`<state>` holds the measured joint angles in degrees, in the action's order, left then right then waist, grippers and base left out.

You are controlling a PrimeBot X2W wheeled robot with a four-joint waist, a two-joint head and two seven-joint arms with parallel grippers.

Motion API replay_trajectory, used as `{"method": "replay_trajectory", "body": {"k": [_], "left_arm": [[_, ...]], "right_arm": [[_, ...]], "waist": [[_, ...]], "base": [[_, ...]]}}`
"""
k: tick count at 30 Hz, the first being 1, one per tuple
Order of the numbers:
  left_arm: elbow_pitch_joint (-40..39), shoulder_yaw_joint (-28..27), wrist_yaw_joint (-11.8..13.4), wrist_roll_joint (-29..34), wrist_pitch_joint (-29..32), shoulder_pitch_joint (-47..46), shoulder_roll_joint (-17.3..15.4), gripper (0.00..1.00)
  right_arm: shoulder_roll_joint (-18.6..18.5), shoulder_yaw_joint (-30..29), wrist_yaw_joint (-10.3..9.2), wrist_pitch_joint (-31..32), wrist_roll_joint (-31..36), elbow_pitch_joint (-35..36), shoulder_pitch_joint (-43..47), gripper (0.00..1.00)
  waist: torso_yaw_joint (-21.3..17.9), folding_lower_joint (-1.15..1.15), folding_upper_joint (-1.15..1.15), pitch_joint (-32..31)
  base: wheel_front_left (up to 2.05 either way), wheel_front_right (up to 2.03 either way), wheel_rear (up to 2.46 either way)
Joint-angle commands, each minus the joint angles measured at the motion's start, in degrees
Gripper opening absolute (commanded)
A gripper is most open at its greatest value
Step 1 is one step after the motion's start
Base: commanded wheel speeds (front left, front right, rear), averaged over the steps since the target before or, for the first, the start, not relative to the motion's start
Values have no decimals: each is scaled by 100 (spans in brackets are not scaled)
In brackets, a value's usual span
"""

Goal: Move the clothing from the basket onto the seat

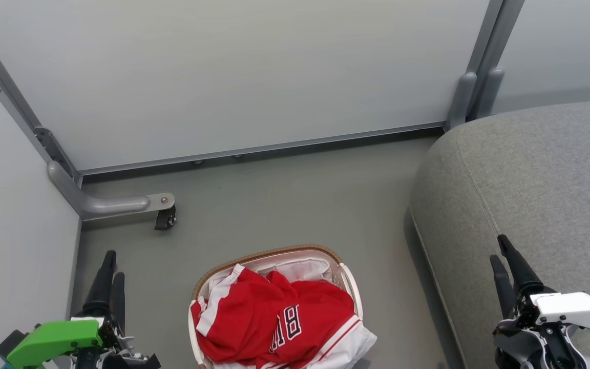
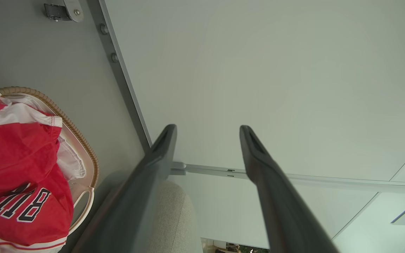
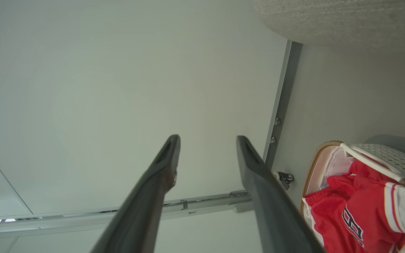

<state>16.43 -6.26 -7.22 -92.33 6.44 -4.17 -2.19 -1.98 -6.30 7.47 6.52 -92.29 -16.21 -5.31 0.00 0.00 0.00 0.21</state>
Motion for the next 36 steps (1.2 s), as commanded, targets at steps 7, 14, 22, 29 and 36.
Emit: {"method": "replay_trajectory", "body": {"k": [7,14,22,29,36], "left_arm": [[44,98,-4,595,-241,-107,-106,100],[84,121,41,1566,-431,-120,-135,100],[159,247,97,2606,-626,-135,-169,100],[205,329,159,3350,-787,-172,-208,100],[288,396,194,3975,-931,-206,-260,100]], "right_arm": [[-101,154,1,-244,424,85,-98,100],[-162,267,1,-434,1419,93,-165,100],[-115,299,2,-631,2414,168,-247,100],[-121,466,2,-792,3219,204,-322,100],[-152,668,2,-937,3905,208,-445,100]], "waist": [[7,0,0,4],[12,0,0,11],[28,0,0,13],[48,0,0,16],[51,0,0,25]], "base": [[0,0,0],[0,0,0],[0,0,0],[0,0,0],[0,0,0]]}}
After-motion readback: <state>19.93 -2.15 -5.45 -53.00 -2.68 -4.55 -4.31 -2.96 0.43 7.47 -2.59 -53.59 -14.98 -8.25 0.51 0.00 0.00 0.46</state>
